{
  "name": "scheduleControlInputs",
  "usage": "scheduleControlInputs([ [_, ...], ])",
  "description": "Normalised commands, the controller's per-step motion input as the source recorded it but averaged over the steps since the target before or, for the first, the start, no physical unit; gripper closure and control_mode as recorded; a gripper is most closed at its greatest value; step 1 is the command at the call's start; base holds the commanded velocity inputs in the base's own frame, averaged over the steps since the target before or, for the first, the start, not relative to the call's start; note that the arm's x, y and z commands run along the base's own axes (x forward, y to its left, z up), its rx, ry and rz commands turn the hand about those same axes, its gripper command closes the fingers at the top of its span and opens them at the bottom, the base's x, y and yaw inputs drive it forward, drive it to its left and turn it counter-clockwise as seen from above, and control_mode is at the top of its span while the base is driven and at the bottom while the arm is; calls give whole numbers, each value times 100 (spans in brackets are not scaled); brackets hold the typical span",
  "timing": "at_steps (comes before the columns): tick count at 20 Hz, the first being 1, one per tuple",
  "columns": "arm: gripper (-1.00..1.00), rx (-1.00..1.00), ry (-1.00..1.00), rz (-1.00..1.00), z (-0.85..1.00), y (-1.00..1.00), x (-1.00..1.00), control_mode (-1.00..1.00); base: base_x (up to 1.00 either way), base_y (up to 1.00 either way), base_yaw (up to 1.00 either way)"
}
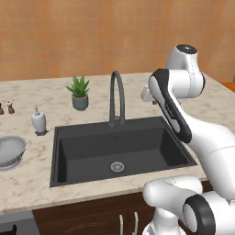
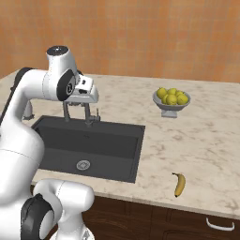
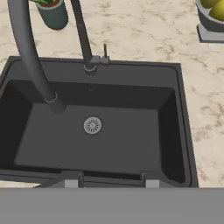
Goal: Put the colander in the sink, put the banana in the colander, and turn on the sink faucet and pour water over the colander.
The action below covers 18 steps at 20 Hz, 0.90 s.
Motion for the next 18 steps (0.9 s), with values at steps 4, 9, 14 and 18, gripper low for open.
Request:
scheduleControlInputs([
  [4,-100,0,0,0,0,25,-4,-100,0,0,0],
  [9,-100,0,0,0,0,72,-13,-100,0,0,0],
  [14,-100,0,1,0,0,85,-15,-100,0,0,0],
  [18,-100,0,3,0,-4,89,-8,-100,0,0,0],
])
